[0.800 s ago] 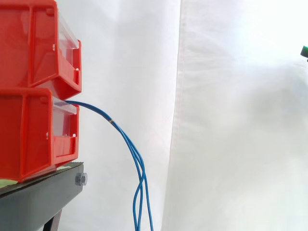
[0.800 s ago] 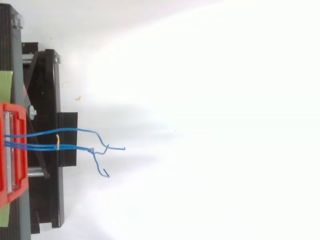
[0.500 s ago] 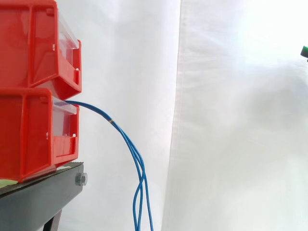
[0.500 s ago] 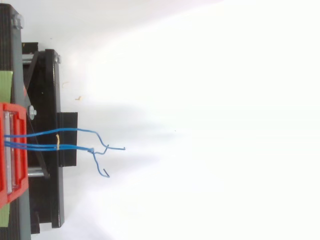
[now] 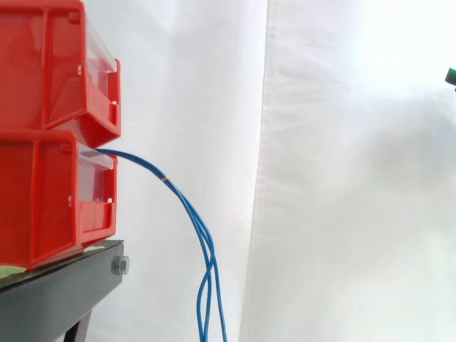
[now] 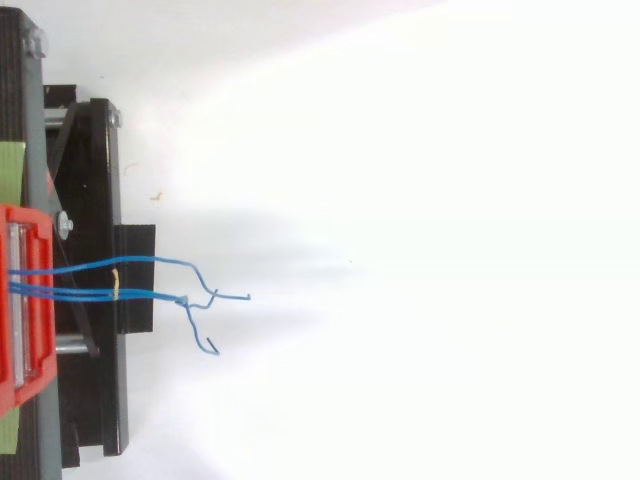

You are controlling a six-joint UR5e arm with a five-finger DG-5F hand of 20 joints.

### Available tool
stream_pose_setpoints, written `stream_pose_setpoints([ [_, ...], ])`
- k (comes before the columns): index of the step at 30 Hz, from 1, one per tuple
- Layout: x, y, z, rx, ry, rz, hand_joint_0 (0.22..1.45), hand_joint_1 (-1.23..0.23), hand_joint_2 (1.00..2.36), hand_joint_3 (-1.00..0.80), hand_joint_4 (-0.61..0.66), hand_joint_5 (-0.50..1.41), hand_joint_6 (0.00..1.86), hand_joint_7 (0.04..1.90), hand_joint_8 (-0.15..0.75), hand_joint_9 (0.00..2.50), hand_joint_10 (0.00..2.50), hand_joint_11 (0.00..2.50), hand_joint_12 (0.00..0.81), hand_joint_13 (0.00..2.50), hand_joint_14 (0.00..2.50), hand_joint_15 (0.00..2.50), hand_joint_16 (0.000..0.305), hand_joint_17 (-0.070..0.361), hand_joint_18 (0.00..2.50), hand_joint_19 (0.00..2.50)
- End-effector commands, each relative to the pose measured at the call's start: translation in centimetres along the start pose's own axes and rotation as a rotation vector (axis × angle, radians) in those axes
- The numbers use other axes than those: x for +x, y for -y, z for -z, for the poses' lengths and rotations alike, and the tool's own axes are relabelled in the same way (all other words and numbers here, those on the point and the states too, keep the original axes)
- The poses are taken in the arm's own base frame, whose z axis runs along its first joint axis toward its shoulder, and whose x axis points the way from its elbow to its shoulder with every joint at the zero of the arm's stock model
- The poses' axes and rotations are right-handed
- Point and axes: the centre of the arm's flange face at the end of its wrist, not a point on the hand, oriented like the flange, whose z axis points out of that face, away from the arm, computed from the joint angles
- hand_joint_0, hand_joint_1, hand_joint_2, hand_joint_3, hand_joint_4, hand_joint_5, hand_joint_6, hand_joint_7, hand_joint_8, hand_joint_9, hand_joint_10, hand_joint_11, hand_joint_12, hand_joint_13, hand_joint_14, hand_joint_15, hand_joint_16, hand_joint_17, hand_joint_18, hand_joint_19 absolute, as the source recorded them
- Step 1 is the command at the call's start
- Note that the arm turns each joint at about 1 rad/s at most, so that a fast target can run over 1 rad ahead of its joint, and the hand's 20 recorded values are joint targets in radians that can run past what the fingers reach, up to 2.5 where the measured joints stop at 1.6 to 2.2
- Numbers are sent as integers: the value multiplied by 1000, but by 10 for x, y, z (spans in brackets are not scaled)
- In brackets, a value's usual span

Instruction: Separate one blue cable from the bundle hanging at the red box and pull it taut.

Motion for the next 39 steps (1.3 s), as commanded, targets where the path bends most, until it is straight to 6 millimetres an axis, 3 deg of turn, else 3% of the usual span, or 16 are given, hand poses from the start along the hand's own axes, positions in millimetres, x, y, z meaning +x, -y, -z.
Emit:
stream_pose_setpoints([
  [1,1,0,0,0,-1,0,599,-623,1008,-415,240,-185,503,850,307,811,14,420,262,747,11,327,26,58,669,267],
  [10,1,1,0,4,1,12,601,-625,1007,-417,245,-184,503,852,312,822,14,420,263,777,14,334,26,58,703,284],
  [16,10,14,-16,14,13,61,602,-625,1007,-419,247,-183,503,850,316,835,12,425,263,781,12,340,25,57,702,284],
  [18,16,23,-33,-5,76,74,601,-626,1007,-417,247,-182,503,851,316,833,15,431,265,782,13,336,25,57,702,285],
  [26,35,56,-59,40,89,90,601,-625,1007,-416,251,-180,503,852,318,845,14,428,266,785,12,338,25,57,698,286],
  [33,69,87,-93,8,76,96,601,-624,1007,-419,252,-179,503,850,322,851,15,435,268,788,12,338,25,57,696,280],
  [39,101,104,-141,-35,75,74,602,-624,1007,-420,250,-178,503,849,321,851,12,440,269,791,11,331,25,57,694,277],
])
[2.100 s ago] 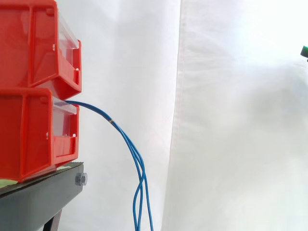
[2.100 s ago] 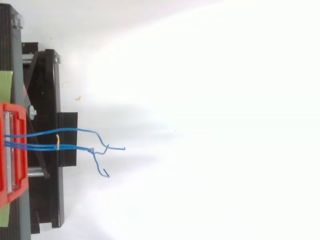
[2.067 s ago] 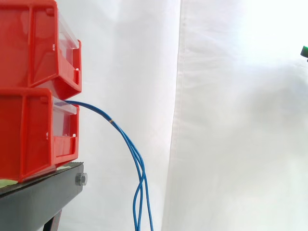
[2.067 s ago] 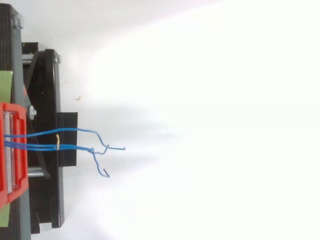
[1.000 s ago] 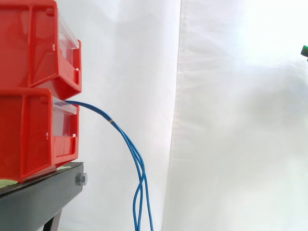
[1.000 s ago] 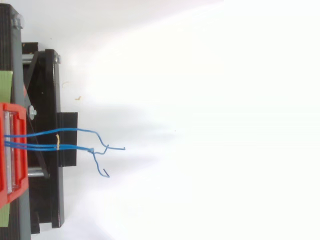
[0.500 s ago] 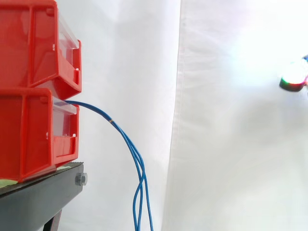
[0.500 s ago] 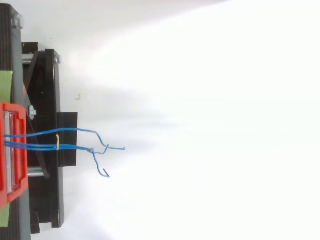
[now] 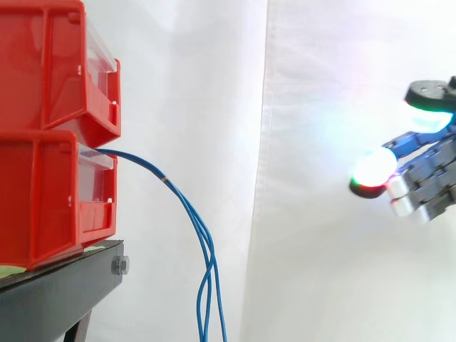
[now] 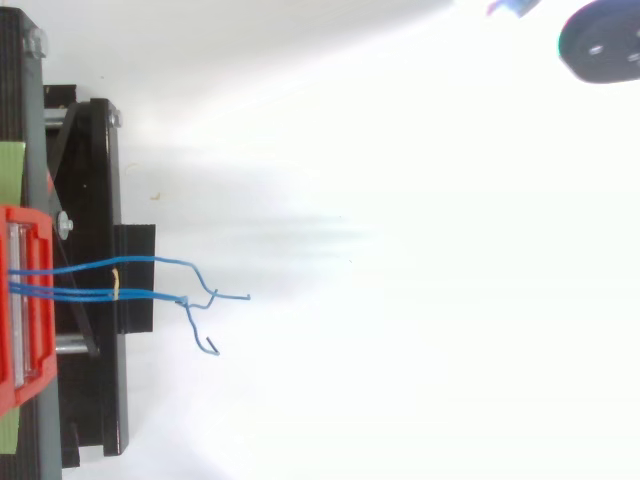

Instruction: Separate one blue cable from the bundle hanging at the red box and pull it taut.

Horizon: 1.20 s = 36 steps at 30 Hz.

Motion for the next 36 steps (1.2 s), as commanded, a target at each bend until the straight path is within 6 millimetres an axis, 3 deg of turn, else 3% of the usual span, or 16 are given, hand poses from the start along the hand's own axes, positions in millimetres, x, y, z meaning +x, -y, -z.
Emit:
stream_pose_setpoints([
  [1,28,10,-36,-8,-6,-8,601,-624,1007,-420,252,-178,503,849,322,851,12,440,268,790,13,334,25,57,694,277],
  [11,78,22,-82,-12,-53,-12,601,-623,1006,-421,256,-176,503,853,322,861,12,436,268,793,12,336,25,57,691,284],
  [15,102,30,-89,-35,-65,-31,601,-624,1007,-421,256,-175,503,851,323,864,12,437,271,799,12,344,25,57,691,287],
  [19,114,27,-92,-77,-62,-37,602,-623,1006,-421,259,-173,503,853,322,880,12,432,279,804,12,347,25,57,690,292],
  [21,132,43,-103,-98,-55,-37,602,-623,1007,-420,259,-171,503,851,324,887,12,437,280,810,12,344,25,57,691,288],
  [24,146,48,-117,-120,-59,-74,601,-623,1007,-420,260,-171,503,856,324,892,13,442,280,813,12,348,25,57,691,288],
  [32,160,41,-115,-137,-66,-88,603,-618,1006,-423,262,-167,503,851,326,902,15,442,281,823,12,350,25,57,693,295],
  [33,169,51,-116,-137,-75,-91,602,-617,1007,-422,263,-167,503,850,326,903,15,450,282,825,13,353,25,57,692,295],
  [36,174,56,-120,-149,-73,-104,602,-616,1007,-424,264,-166,503,851,326,905,13,441,286,829,14,353,25,57,693,295],
])
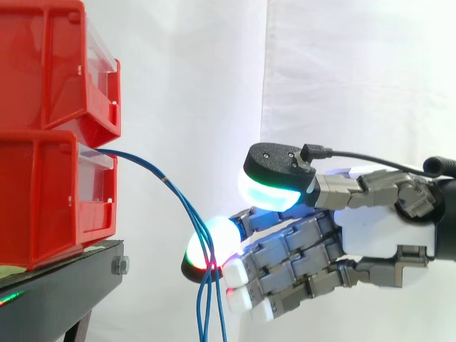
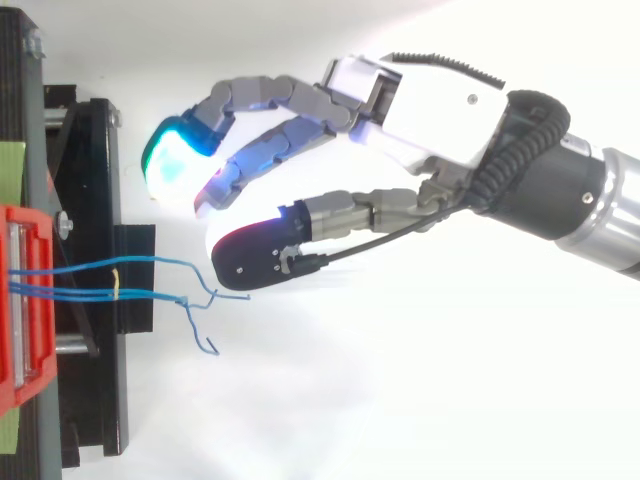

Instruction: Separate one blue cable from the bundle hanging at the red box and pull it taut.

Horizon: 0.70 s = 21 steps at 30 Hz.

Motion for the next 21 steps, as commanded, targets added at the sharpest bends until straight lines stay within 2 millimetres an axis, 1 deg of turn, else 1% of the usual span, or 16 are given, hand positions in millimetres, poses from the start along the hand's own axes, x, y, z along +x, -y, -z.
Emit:
stream_pose_setpoints([
  [1,8,7,-4,-17,-1,-15,602,-614,1007,-426,261,-166,503,850,326,905,13,441,285,831,13,358,25,57,693,302],
  [6,16,4,-2,-26,-9,-14,600,-610,1006,-428,263,-165,503,849,326,908,13,442,285,839,13,358,25,57,695,302],
  [9,22,-9,-8,-53,-6,-20,600,-609,1006,-430,263,-165,503,851,326,913,13,443,286,840,13,359,25,57,696,301],
  [12,28,-9,-5,-50,-11,-11,600,-609,1005,-429,265,-165,503,856,326,914,13,443,286,841,13,356,25,57,697,301],
  [21,37,-14,-4,-59,-20,-19,600,-616,1006,-426,266,-163,503,870,327,926,13,462,288,851,15,372,25,57,701,300],
])
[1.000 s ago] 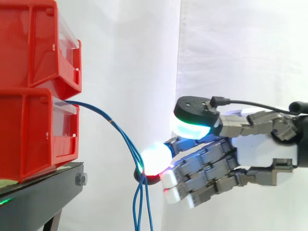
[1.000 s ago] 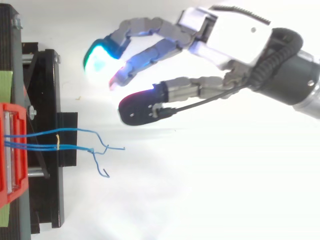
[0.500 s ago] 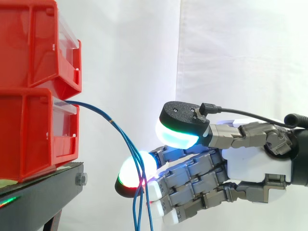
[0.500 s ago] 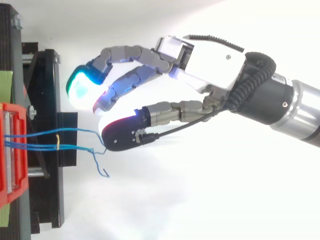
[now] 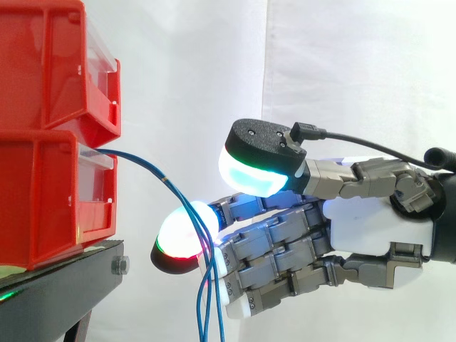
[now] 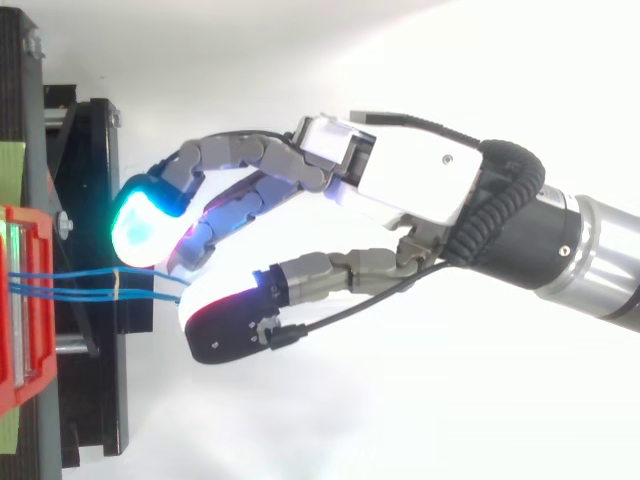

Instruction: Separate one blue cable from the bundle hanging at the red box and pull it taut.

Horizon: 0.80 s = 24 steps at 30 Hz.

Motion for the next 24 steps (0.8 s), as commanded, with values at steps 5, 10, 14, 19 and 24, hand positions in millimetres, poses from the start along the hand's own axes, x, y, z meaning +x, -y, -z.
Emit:
stream_pose_setpoints([
  [5,6,-3,1,1,12,-19,601,-619,1006,-428,265,-162,503,871,323,930,13,468,290,855,13,372,25,57,701,310],
  [10,10,0,2,4,12,-32,603,-621,1006,-429,268,-161,503,871,323,937,13,471,291,860,13,376,25,57,704,310],
  [14,17,9,-4,4,8,-70,602,-622,1006,-426,269,-160,503,870,326,939,13,471,291,860,13,384,26,58,706,316],
  [19,26,16,-12,11,-1,-109,603,-621,1006,-427,271,-160,503,876,325,943,13,476,294,870,14,390,26,58,707,323],
  [24,25,18,-10,31,-7,-106,603,-621,1007,-428,273,-159,503,880,326,944,14,473,295,871,14,391,26,58,708,326],
])
